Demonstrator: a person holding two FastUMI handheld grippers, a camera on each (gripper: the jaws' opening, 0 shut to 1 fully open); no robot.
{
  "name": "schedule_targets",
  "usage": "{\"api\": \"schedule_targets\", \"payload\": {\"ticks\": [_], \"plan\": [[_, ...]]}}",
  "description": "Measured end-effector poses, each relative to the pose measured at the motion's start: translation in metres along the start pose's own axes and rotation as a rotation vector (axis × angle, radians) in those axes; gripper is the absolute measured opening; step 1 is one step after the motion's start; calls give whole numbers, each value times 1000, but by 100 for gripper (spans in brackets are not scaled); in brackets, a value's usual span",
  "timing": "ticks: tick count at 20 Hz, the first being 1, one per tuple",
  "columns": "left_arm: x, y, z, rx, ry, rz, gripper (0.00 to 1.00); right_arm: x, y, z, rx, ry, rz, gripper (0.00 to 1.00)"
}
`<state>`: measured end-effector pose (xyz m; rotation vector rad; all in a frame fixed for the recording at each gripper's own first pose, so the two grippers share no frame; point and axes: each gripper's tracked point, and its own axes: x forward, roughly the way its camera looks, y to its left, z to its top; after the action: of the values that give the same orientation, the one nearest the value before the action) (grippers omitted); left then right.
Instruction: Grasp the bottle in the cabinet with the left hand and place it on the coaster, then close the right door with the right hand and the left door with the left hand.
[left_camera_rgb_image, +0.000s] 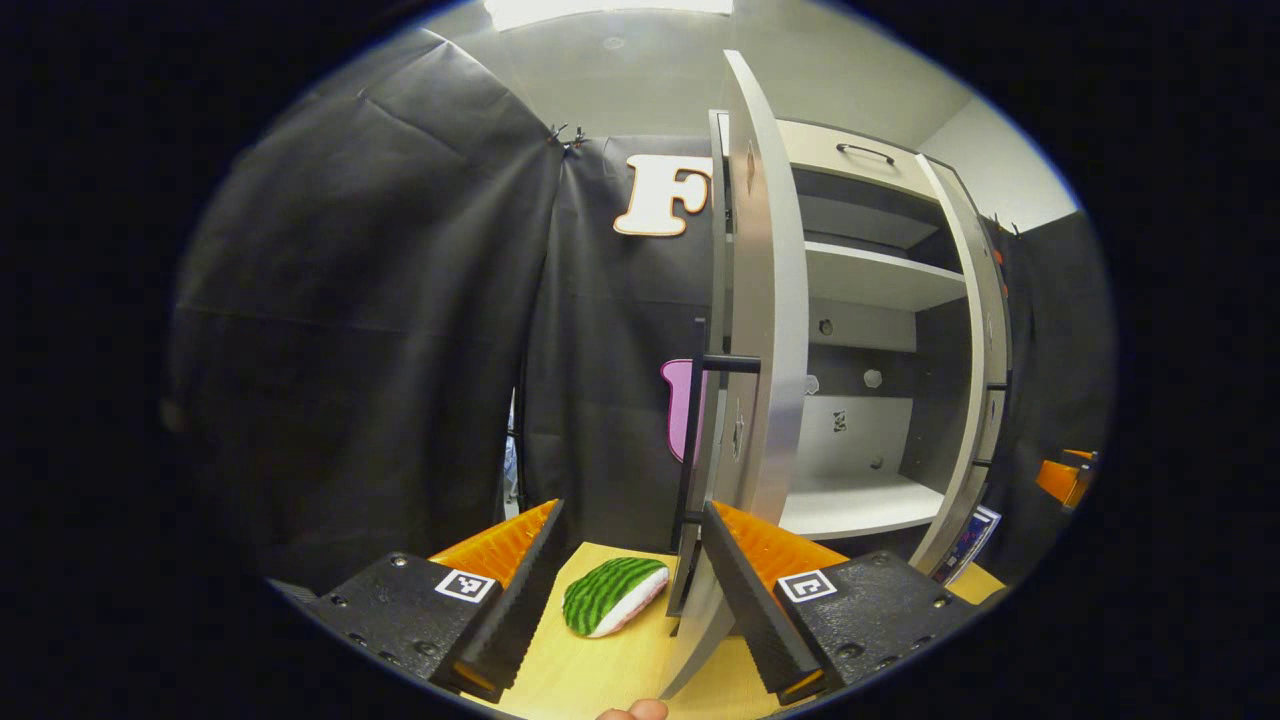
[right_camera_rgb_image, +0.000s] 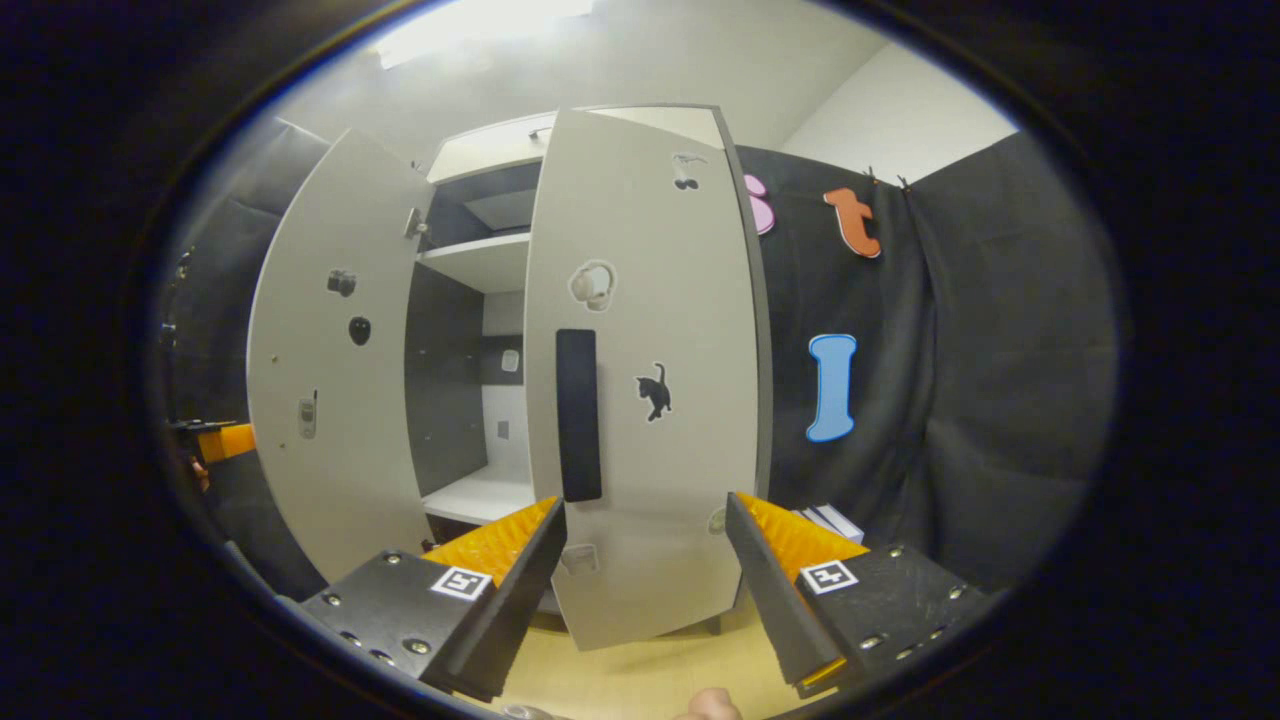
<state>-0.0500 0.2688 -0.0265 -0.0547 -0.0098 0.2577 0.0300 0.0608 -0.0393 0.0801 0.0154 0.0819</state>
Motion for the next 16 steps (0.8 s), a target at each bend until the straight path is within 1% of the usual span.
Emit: {"api": "schedule_targets", "payload": {"ticks": [3,4,5,6,7,8,9,11,12,13,15,16], "plan": [[1,1,0,-38,0,9,84,0,-6,-2,10,9,-5,96],[1,2,-1,-48,1,12,84,0,-8,-2,12,9,-5,93],[0,2,-1,-55,0,16,84,0,-9,-1,13,8,-4,96],[-1,1,-2,-59,-1,17,88,1,-10,0,12,7,-3,96],[-1,0,-2,-61,-1,15,88,2,-12,-1,8,8,-2,93],[0,0,-3,-61,0,11,88,3,-12,-1,5,9,1,93],[0,0,-2,-61,1,11,88,3,-13,-1,5,10,4,96],[0,0,-2,-60,-1,14,88,6,-12,-1,12,11,11,96],[1,0,-2,-62,-1,11,84,6,-11,0,15,10,14,96],[1,-1,-1,-67,-2,4,88,7,-11,-1,16,12,18,97],[0,-6,-3,-87,3,-26,88,8,-10,-4,12,20,26,96],[-1,-12,-2,-103,6,-44,88,8,-9,-5,10,24,29,93]]}}
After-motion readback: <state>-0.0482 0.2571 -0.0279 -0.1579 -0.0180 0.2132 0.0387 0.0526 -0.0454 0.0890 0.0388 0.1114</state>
